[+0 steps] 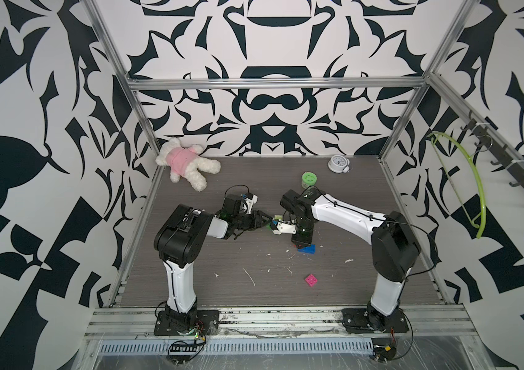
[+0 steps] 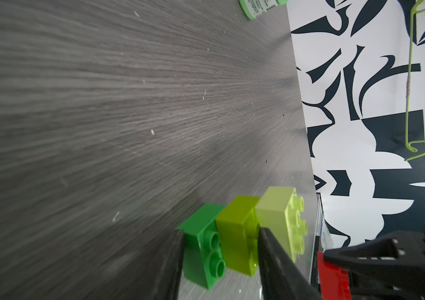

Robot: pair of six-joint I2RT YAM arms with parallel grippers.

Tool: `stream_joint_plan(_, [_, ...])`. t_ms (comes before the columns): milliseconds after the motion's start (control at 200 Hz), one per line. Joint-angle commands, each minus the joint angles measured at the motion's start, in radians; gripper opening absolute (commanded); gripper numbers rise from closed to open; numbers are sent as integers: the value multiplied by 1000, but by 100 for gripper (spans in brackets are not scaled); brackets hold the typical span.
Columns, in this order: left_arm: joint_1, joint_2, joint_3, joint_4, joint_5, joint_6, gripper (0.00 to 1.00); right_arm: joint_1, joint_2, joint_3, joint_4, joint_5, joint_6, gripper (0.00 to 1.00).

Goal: Assemble the letter y with lego
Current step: Assemble the lego brick with the lego brick.

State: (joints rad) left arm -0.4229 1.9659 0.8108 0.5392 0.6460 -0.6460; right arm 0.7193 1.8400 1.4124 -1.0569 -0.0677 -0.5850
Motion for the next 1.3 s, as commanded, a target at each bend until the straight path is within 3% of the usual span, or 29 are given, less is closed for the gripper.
stream_joint_plan(0, [1,134,-71,-378,-215,37,49,-10,4,3,-8,-25,-57,22])
stream_joint_plan(925, [1,135,-71,-383,-216,39,49,-32,112,-4,15,22,-54,19])
stream_joint_plan(1070, [1,136,-70,-384,-216,39,49,-32,128,-11,16,22,-50,16])
stream_joint_plan(1295, [3,136,-70,-385,-215,39,49,-32,145,-72,41,29,-45,2])
